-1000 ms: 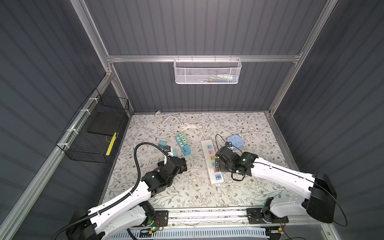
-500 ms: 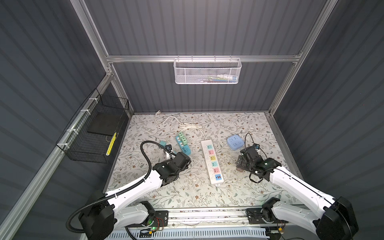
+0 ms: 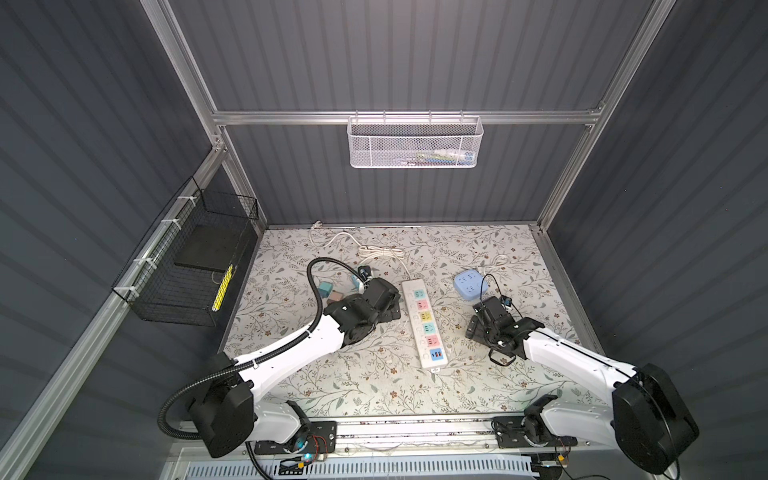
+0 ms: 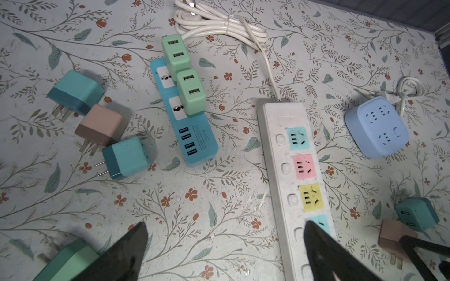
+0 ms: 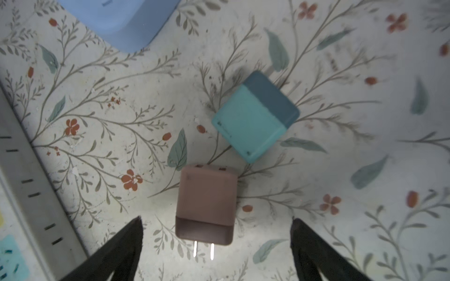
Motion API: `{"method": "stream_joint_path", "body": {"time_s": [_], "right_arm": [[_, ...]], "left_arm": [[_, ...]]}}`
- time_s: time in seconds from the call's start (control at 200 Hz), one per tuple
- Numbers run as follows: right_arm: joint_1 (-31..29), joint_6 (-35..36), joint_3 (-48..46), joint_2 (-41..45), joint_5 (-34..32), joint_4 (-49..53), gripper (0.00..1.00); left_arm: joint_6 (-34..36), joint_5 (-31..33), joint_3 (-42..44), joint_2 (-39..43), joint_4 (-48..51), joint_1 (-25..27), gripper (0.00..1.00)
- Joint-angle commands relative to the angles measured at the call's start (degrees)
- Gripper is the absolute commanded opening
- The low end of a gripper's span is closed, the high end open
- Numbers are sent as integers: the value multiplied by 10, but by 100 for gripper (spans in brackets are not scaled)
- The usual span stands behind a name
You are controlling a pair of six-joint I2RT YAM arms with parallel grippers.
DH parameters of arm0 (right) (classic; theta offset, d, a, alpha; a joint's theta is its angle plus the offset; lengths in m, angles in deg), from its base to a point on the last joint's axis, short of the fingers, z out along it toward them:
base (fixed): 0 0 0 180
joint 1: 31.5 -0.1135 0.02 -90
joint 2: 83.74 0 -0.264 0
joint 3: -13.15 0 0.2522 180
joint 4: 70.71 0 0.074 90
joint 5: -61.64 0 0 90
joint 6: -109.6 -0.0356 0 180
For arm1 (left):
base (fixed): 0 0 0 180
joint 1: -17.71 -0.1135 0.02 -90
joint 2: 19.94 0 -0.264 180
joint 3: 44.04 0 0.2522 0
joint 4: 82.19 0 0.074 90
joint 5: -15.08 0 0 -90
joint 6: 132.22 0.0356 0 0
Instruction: Insert the plug
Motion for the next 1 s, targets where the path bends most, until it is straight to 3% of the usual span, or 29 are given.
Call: {"method": "stream_joint_path", "body": {"time_s": [0.0,0.265,0.46,0.57,0.77,0.895,0.995], "right_arm": [[2,-40,-19,-4,86,-91,92],[5,8,9,-40,130,-123,92],[26,19,-8,65,55,-40,93],[74,39,-12,122,23,-8,94],[206,38,-17,168,94,1,97],[266,56,-15,188,132,-13,99],[305,63,-19,191,146,-12,99]], "left_arm": [[41,-17,-22,-15,-18,-2,100],[83,-44,-62,-64,-40,-3,99],[139,-143,-123,-148,-67,9,87],[206,-148,-198,-224,-51,49,85],[318,-157,-338,-357,-31,114,82],[352,-217,-380,-409,-44,133,79],[380,-220,-393,-440,-65,152,79]]}}
